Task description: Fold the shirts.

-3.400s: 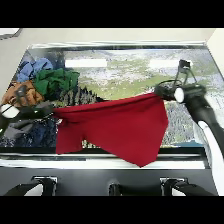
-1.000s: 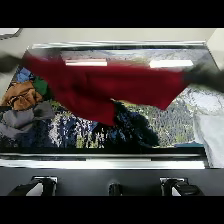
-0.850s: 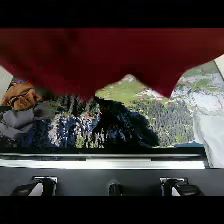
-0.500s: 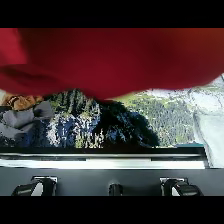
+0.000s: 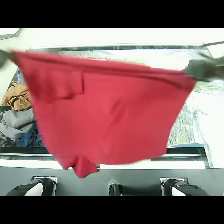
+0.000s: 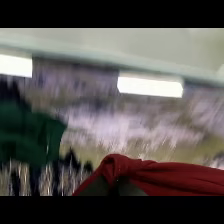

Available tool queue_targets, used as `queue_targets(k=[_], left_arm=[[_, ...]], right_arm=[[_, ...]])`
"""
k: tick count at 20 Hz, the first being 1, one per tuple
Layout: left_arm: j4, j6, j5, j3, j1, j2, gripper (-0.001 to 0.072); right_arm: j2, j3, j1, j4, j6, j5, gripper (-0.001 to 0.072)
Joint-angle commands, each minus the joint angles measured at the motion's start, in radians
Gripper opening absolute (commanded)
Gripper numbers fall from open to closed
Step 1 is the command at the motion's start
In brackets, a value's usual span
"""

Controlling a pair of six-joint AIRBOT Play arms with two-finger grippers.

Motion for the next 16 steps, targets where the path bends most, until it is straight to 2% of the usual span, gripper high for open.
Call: queue_targets(k=[1, 4, 7, 9, 13, 14, 16], left_arm=[[0.011, 0.013, -0.009, -0.095, -0.032, -0.293, 0.0031], [-0.014, 0.013, 0.140, -0.088, -0.066, -0.486, 0.0032], [-0.034, 0.013, 0.346, -0.084, -0.096, -0.569, 0.0032], [-0.034, 0.013, 0.426, -0.084, -0.117, -0.591, 0.0031], [-0.034, 0.013, 0.476, -0.084, -0.146, -0.576, 0.0032], [-0.033, 0.013, 0.444, -0.084, -0.144, -0.554, 0.0032], [0.009, 0.013, 0.286, -0.085, -0.131, -0.512, 0.0032]], right_arm=[[-0.301, -0.029, 0.000, 0.128, 0.024, -0.127, 0.0045], [-0.473, -0.029, 0.000, 0.250, 0.029, -0.343, 0.0046], [-0.533, -0.029, -0.001, 0.256, 0.065, -0.623, 0.0044], [-0.549, -0.029, -0.001, 0.241, 0.066, -0.748, 0.0044], [-0.557, -0.028, -0.008, 0.200, 0.065, -0.737, 0.0045], [-0.541, -0.028, -0.022, 0.201, 0.065, -0.686, 0.0046], [-0.507, -0.028, -0.054, 0.208, 0.025, -0.481, 0.0046]])
